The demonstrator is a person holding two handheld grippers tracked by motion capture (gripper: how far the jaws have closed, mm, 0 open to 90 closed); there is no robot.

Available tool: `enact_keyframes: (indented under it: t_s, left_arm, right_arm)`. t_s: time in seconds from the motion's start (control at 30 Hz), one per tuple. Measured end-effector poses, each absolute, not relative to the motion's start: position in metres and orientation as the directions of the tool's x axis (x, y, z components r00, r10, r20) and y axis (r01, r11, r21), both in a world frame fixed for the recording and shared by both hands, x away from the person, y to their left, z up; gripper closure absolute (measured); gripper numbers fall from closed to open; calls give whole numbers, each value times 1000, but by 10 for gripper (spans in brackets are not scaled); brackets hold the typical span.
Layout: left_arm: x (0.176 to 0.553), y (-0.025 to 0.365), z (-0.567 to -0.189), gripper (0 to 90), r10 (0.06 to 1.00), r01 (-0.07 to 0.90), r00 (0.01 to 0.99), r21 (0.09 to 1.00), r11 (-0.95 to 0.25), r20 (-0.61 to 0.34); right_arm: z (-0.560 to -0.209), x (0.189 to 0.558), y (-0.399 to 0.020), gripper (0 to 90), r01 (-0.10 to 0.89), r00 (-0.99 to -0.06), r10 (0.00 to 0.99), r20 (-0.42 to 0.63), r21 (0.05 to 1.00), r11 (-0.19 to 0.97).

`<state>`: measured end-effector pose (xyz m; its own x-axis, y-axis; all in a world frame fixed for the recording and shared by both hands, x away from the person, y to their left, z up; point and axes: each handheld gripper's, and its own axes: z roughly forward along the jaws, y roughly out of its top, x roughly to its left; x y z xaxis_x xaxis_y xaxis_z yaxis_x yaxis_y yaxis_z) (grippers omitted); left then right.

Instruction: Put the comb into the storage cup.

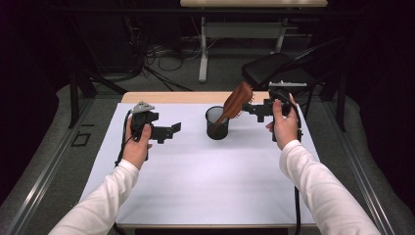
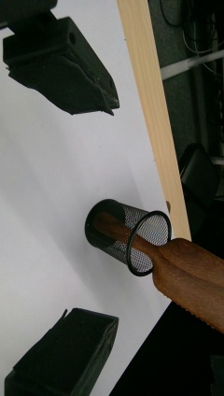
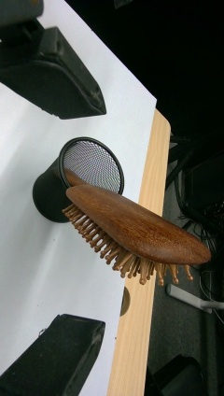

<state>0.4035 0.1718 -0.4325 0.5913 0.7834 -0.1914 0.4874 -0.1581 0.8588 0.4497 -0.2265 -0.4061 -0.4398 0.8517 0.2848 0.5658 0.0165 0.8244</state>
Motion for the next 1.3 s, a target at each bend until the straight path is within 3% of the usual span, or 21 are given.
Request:
enact_keyframes:
  t_s: [0.47, 0.87, 1.3]
  left_arm:
    - [397, 174, -426, 3, 764, 486, 616, 857, -174, -194]
    - [394, 176, -421, 5, 746, 492, 641, 843, -217, -182]
    - [383, 180, -418, 6, 732, 494, 656, 837, -236, -182]
  right_arm:
    - [-399, 433, -239, 0, 563, -471, 834, 286, 826, 34]
    - [-397, 411, -236, 0, 545, -549, 806, 222, 826, 143]
    - [-399, 393, -232, 0, 533, -597, 773, 216, 826, 180]
